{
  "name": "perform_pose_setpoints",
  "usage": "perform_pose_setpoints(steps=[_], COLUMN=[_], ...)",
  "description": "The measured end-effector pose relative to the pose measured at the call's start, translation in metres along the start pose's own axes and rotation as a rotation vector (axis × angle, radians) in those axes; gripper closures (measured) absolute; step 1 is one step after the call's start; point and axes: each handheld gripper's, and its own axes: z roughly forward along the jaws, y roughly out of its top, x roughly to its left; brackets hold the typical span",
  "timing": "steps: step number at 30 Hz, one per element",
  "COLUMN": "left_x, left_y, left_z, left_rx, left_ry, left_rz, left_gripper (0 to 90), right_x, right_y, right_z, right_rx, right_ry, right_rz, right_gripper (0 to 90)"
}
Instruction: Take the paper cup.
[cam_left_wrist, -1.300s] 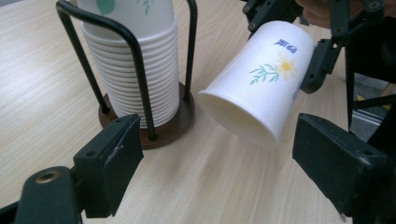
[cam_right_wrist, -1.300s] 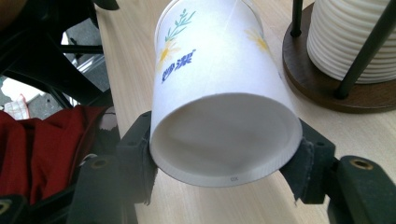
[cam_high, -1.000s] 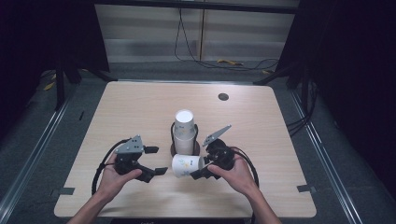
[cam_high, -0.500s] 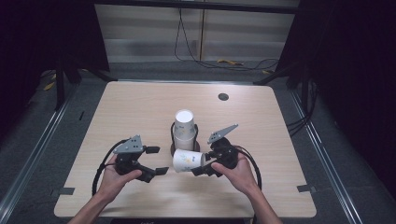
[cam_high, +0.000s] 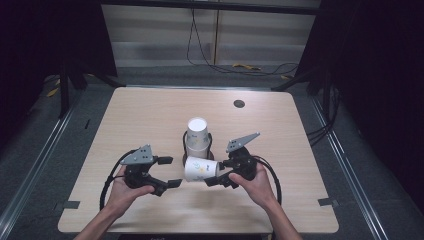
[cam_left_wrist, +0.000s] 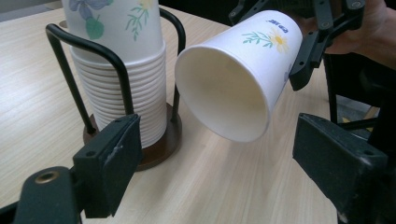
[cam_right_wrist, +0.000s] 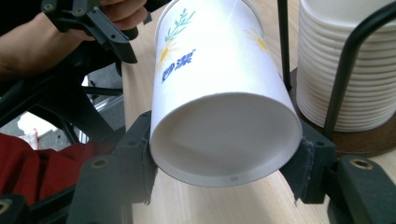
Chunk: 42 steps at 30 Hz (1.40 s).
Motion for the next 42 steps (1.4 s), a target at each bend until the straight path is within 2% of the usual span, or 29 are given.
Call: perform_pose_setpoints(steps=[9,16,20,26,28,30,31,32,34,36,39,42], left_x=[-0.002,-0.006,-0.006,-0.005,-0.006,-0.01,-0.011,-0.011,-0.01,-0.008,-0.007,-0.009], left_y=[0.001,0.003,0.004,0.004,0.004,0.006,0.006,0.007,0.007,0.006,0.006,0.008], left_z=[0.0,0.002,0.002,0.002,0.003,0.003,0.003,0.004,0.005,0.004,0.003,0.003], left_rx=[-0.041,-0.082,-0.1,-0.111,-0.102,-0.096,-0.095,-0.096,-0.101,-0.103,-0.126,-0.143], left_ry=[-0.011,-0.046,-0.048,-0.056,-0.079,-0.042,-0.051,-0.062,-0.047,-0.05,-0.066,-0.065], left_rz=[-0.008,-0.01,-0.02,-0.024,-0.022,0.005,0.008,0.001,-0.004,-0.016,-0.055,-0.053], left_gripper=[15.9,15.8,15.7,15.7,15.8,15.7,15.6,15.9,15.6,15.6,15.8,16.2], right_x=[0.002,0.004,0.004,0.005,0.005,0.005,0.005,0.005,0.006,0.007,0.007,0.009], right_y=[0.0,0.001,0.001,0.001,0.001,0.001,0.001,0.001,0.001,0.0,0.001,0.001], right_z=[0.001,-0.003,-0.004,-0.002,-0.002,-0.003,-0.004,-0.004,-0.005,-0.004,-0.001,0.001], right_rx=[-0.057,-0.095,-0.106,-0.114,-0.116,-0.117,-0.117,-0.119,-0.133,-0.14,-0.136,-0.144], right_ry=[0.052,0.067,0.073,0.082,0.064,0.06,0.061,0.057,0.062,0.067,0.067,0.086], right_rz=[-0.02,-0.028,-0.035,-0.045,-0.046,-0.043,-0.045,-0.046,-0.052,-0.057,-0.05,-0.052], right_gripper=[37.1,37.2,37.3,37.3,37.3,37.4,37.4,37.4,37.4,37.4,37.3,37.3])
